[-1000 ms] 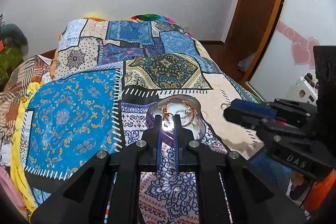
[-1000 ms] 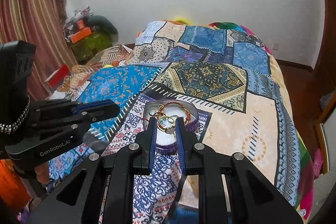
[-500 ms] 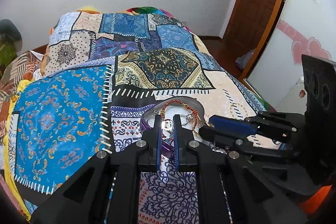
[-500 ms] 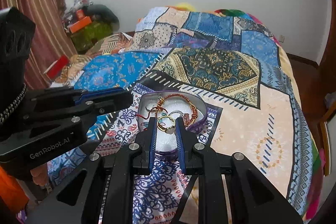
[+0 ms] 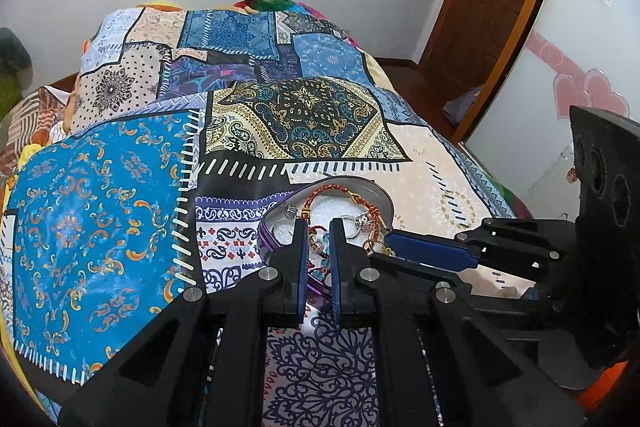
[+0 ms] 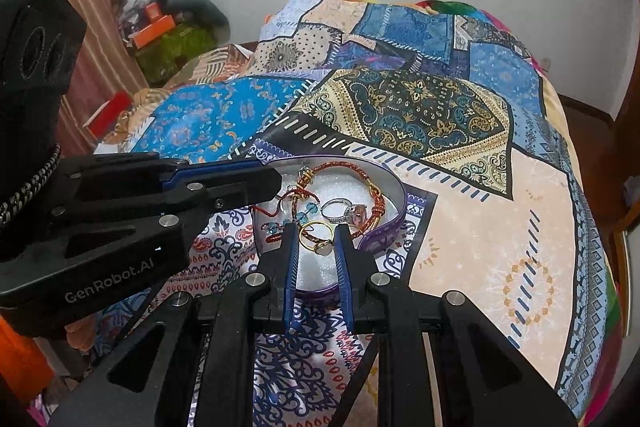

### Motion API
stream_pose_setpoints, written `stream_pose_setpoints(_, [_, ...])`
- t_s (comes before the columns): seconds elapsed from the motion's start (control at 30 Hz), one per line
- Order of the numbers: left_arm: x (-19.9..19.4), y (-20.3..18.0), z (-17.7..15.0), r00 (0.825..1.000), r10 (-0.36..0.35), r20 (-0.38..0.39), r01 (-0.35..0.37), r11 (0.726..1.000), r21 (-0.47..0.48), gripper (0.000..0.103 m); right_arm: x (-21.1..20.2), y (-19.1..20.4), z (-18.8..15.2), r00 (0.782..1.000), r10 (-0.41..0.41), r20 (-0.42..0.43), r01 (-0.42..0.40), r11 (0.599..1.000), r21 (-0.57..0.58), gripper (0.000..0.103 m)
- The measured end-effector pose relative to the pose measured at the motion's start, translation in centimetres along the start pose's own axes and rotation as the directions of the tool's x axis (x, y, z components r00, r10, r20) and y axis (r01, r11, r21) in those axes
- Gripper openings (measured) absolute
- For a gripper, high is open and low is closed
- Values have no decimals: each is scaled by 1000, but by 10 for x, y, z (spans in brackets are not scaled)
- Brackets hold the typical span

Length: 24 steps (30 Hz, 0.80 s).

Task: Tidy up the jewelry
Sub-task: 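Lower gold ring into tin, open right gripper while left gripper releases earring inside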

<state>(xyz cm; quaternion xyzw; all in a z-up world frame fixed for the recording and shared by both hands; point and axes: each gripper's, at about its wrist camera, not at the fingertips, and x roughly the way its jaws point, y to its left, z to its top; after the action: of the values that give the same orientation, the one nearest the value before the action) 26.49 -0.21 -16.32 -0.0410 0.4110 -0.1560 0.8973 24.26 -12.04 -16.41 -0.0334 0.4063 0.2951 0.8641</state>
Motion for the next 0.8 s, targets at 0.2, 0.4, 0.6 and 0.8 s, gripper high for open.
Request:
stream_pose_setpoints(0.2, [-4,1,1,1000,5,0,-5,1000,0,8,0,0,0,1000,-11,-10,11,1000,-3,17])
stream_pose_setpoints(0.4, [-26,-2,3,999,25,38,-25,1000,0,9,-15,3,3,999,-28,16,28,1000,-8,17])
stream_pose_setpoints(0.6, [-66,-12,7,991,59,119,-61,998,9,9,-55,10,8,992,-67,106,68,998,-6,17])
stream_pose_setpoints(0.8, [-124,-35,4,962,117,248,-128,991,28,9,-112,26,12,963,-103,250,108,994,-4,17])
